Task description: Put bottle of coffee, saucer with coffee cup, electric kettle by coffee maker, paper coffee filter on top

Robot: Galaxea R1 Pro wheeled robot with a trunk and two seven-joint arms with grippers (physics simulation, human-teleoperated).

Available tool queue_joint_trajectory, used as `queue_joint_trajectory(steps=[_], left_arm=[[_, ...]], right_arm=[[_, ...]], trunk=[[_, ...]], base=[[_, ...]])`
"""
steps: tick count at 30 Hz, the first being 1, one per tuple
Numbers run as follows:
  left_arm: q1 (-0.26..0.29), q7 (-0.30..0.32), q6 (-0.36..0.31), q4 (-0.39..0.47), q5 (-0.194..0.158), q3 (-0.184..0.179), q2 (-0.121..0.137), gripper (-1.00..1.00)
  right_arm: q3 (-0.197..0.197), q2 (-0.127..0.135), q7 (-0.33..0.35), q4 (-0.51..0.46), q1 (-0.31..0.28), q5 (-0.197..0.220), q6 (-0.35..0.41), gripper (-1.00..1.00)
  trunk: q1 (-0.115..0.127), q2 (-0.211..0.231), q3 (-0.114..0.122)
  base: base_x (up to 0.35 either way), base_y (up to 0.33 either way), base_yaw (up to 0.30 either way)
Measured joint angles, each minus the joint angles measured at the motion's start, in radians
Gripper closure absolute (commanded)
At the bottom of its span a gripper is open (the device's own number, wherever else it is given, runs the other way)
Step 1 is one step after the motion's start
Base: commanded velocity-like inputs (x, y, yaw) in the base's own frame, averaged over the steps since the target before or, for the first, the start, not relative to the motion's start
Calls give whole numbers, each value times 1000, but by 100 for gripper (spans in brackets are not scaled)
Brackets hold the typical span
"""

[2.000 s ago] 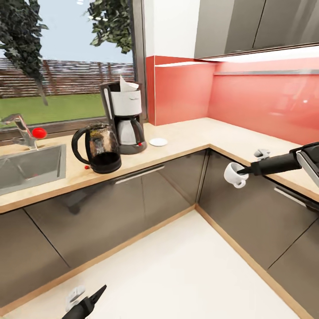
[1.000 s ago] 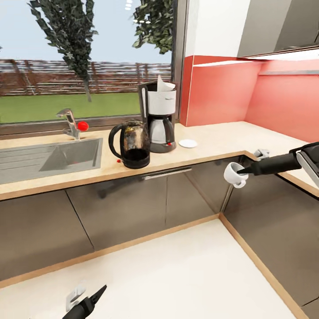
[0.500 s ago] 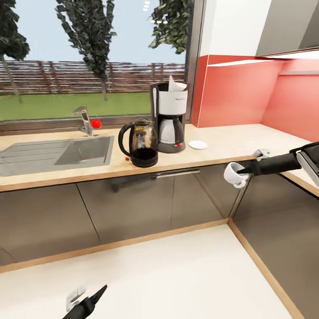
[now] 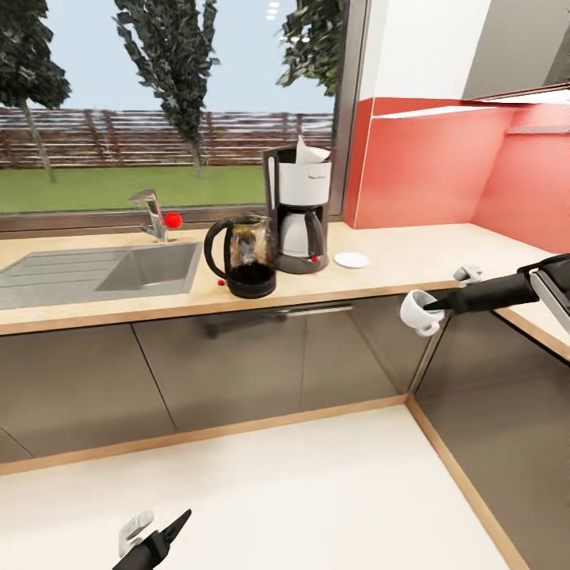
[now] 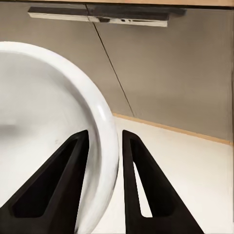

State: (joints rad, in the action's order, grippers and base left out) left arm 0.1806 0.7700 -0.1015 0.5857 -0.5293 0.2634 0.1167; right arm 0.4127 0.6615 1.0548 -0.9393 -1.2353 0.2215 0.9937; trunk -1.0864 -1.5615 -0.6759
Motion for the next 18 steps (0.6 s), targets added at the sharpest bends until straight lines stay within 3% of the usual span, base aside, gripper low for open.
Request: queue_joint_trajectory(steps=[3,4,7,12,17,18], left_arm=[[0,0,0,0,1,1,0,-100],[0,2,-2,0,0,3,0,-100],[0,5,0,-20,0,3,0,-100],[0,8,2,-48,-1,3,1,-100],[0,10,4,-70,-1,4,2,-100],[0,11,4,-74,-1,4,2,-100]], right_arm=[[-2,0,0,-1,0,1,0,100],[-85,-1,1,0,-9,4,3,100],[-124,-8,-1,8,-66,2,7,100],[-128,-23,-1,129,-170,-11,5,100],[-130,-79,-2,284,-274,-65,3,100],[-131,-106,-3,325,-308,-95,5,100]], trunk=[[0,0,0],[0,0,0],[0,0,0],[0,0,0],[0,0,0],[0,0,0]], base=[[0,-98,0],[0,-9,0],[0,-4,0],[0,-1,0],[0,0,0],[0,0,0]])
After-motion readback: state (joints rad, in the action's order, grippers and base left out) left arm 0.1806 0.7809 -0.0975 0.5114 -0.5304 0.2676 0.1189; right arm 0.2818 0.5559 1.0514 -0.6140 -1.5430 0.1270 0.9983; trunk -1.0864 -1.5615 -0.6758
